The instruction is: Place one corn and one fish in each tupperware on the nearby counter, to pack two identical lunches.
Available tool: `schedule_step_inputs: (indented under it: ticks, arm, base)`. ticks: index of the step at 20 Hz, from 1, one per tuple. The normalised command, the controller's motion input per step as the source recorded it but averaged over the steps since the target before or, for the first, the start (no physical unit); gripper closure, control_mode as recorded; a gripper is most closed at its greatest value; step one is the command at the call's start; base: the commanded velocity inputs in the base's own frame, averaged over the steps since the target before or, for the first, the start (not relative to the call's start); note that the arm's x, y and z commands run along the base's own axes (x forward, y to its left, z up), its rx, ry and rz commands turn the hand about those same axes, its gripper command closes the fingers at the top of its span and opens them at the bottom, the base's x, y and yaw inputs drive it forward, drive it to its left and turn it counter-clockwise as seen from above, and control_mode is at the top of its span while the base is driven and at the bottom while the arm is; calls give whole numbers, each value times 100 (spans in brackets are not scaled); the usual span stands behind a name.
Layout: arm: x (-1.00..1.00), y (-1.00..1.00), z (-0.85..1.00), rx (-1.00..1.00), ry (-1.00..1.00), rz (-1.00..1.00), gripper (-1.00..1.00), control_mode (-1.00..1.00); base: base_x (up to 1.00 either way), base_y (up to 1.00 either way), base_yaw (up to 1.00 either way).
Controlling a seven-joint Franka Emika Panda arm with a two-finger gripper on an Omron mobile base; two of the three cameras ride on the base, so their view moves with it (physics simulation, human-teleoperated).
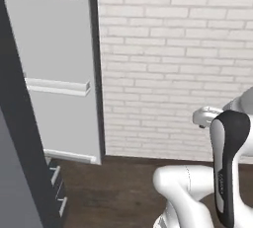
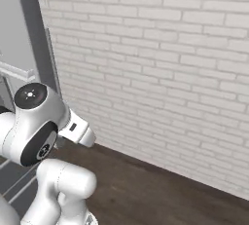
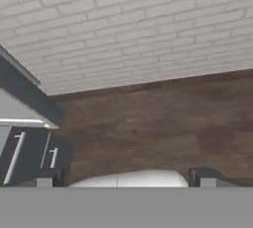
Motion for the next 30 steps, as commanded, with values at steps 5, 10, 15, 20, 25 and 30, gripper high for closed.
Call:
schedule_step_inputs:
  ticks: [5,10,15,20,25,30]
  arm:
    - [0,0,0,0,0,0,-100,100]
    - [0,0,0,0,0,0,-100,100]
    - [0,0,0,0,0,0,-100,100]
    - [0,0,0,0,0,0,-100,100]
    - [0,0,0,0,0,0,-100,100]
    - [0,0,0,0,0,0,-100,100]
  base:
    - [58,-5,64]
    - [-12,0,90]
    - [-12,0,91]
    - [51,0,78]
    - [79,0,51]
    - [67,-21,12]
